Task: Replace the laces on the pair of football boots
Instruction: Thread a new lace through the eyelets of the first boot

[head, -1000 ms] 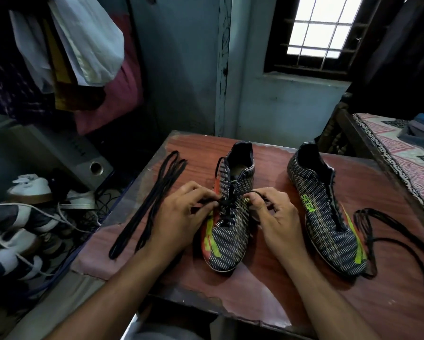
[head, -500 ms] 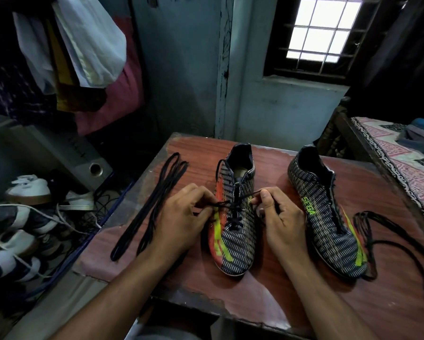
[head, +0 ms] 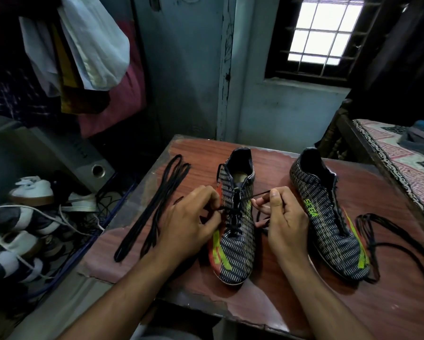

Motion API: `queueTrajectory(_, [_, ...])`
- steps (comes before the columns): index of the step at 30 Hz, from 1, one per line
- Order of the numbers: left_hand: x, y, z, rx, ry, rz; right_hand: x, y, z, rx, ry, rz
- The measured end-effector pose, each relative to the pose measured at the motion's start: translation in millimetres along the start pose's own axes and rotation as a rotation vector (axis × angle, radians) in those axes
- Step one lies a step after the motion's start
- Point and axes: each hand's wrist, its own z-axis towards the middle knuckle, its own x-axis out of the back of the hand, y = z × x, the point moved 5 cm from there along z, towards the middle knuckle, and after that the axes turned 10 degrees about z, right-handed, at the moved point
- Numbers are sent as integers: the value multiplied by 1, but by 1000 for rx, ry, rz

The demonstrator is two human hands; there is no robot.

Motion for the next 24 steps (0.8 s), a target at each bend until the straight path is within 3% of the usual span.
queueTrajectory(5, [-1, -1, 1, 2, -7, -5, 0, 1, 1, 6, -16, 47])
queueTrajectory(12, [-1, -6, 4, 53, 9, -30, -18, -28, -12, 444, -344, -257])
queueTrajectory(19, [-7, -10, 11, 153, -85, -216, -17, -21, -14, 404, -337, -254])
queueTrajectory(21, [-4, -6, 10, 100, -102, -273, -14, -20, -14, 371, -312, -232])
queueTrajectory(24, [1, 2, 8, -55, -103, -180, -12, -18, -12, 302, -261, -175])
